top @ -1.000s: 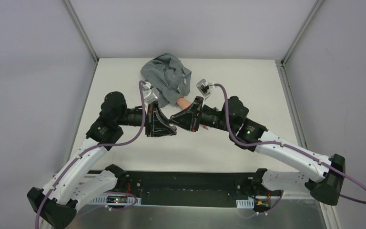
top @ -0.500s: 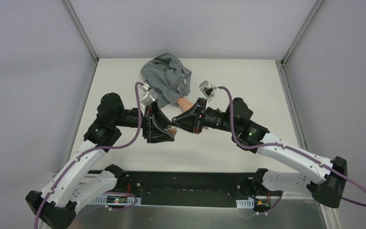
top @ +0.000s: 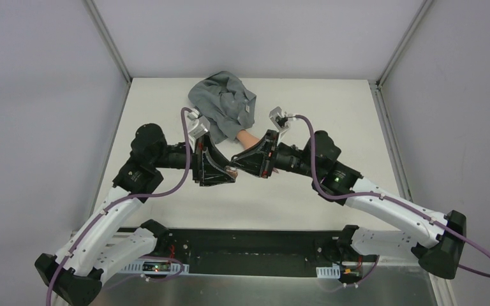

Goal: Paint the nails
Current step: Unscrew the nail polish bottle.

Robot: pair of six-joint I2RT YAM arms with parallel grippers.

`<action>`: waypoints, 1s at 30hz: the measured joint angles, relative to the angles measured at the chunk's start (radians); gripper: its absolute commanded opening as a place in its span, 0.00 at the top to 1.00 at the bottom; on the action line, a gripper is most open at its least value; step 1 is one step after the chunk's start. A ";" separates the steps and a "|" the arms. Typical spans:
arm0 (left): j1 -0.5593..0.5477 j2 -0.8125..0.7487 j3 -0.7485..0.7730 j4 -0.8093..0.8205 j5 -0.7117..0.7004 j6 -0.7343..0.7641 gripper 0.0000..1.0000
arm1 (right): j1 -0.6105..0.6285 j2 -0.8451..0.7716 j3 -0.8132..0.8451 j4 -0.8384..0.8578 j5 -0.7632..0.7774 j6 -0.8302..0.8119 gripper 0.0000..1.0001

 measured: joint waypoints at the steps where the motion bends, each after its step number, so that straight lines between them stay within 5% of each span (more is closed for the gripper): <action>1: 0.000 0.003 0.000 0.000 -0.002 0.000 0.54 | 0.000 0.000 0.000 0.000 0.000 0.000 1.00; 16: 0.000 0.032 0.000 0.000 -0.014 -0.010 0.60 | 0.000 0.002 0.000 -0.002 0.024 -0.001 1.00; 20: 0.000 0.034 0.000 0.001 -0.013 -0.011 0.71 | 0.000 0.003 0.000 -0.002 0.027 -0.001 1.00; 24: -0.001 0.038 0.000 0.004 -0.008 -0.008 1.00 | -0.003 0.009 0.000 -0.005 0.033 0.001 1.00; 30: -0.001 0.042 0.000 0.007 0.011 -0.010 1.00 | -0.005 0.009 0.000 -0.006 0.016 0.001 1.00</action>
